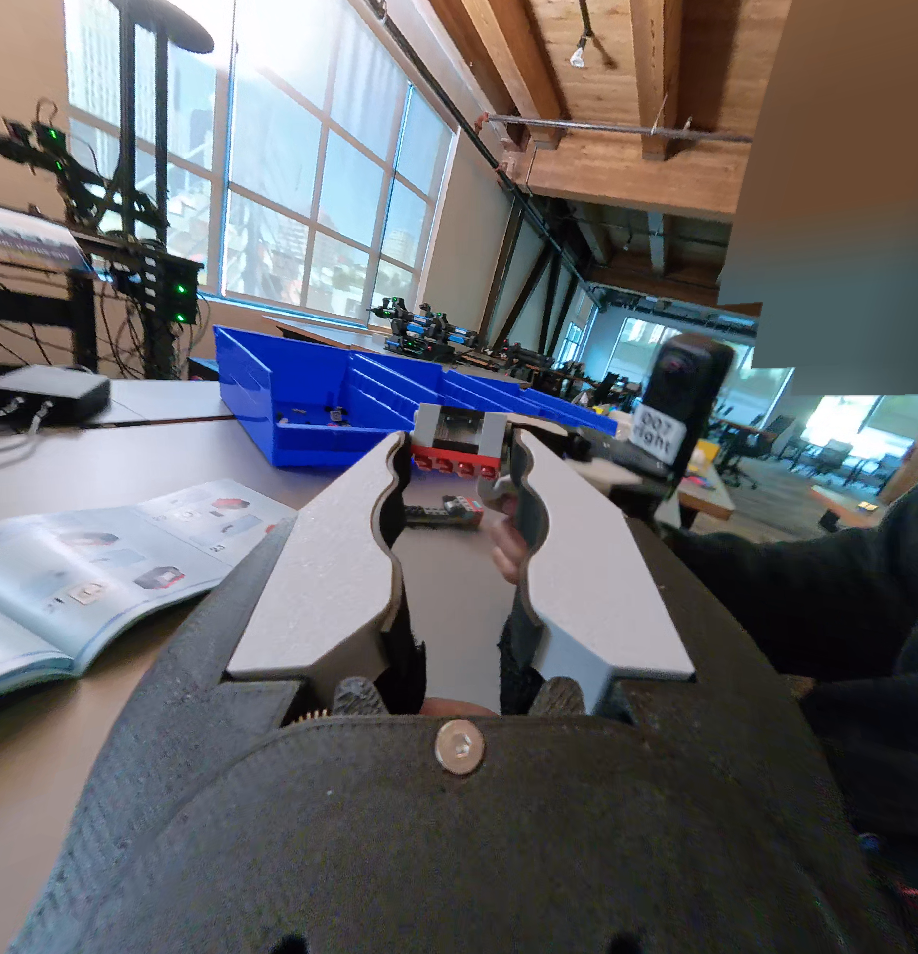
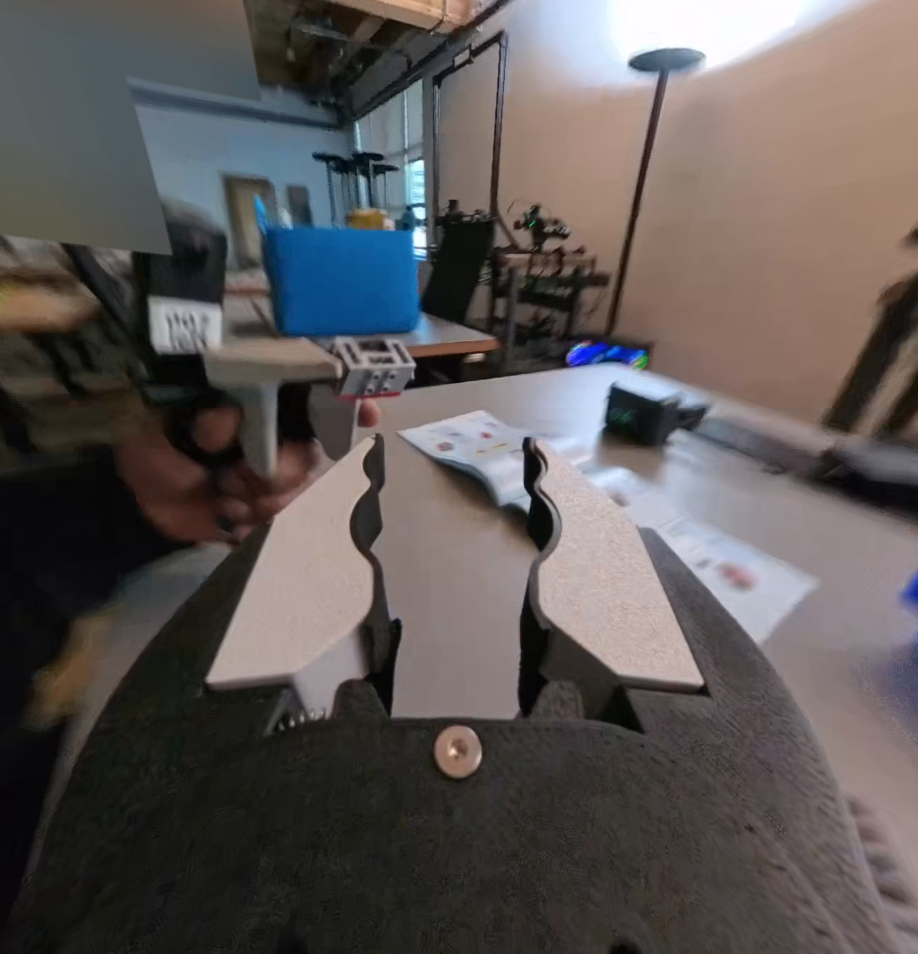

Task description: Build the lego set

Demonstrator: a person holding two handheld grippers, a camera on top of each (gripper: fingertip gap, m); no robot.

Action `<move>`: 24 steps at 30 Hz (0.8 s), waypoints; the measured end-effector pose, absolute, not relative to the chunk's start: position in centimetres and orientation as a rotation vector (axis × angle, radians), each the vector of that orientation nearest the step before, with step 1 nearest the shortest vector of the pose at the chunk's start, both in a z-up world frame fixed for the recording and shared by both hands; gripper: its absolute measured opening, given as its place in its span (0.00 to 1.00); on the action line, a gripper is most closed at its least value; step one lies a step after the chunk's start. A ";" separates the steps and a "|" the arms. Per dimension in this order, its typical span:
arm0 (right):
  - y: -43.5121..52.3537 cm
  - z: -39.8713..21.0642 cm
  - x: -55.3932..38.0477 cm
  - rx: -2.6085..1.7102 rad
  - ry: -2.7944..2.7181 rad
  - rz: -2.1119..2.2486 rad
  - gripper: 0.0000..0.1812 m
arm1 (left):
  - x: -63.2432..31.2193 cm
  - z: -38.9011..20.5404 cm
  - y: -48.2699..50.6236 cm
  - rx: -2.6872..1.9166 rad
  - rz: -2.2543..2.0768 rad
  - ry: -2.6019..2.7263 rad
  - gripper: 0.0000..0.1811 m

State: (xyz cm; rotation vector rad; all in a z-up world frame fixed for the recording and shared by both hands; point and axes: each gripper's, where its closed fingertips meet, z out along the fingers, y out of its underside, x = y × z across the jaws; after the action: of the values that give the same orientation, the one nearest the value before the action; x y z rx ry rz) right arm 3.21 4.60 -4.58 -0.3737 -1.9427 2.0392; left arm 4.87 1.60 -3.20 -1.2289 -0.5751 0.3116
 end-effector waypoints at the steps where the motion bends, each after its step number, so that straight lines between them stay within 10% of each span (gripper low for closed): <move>1: 4.8 -4.4 3.1 -0.510 -1.991 2.157 0.30 | 5.0 -3.2 1.6 -1.243 0.347 -0.554 0.21; 24: 2.2 -4.0 7.8 -1.212 -2.425 2.966 0.23 | 7.6 -3.8 4.0 -1.417 0.632 -0.249 0.21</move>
State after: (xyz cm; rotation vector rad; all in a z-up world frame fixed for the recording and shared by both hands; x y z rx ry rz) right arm 7.83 2.21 -4.05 -1.2124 -2.4246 2.9662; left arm 7.59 4.04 -3.76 -1.4168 -0.2487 0.6315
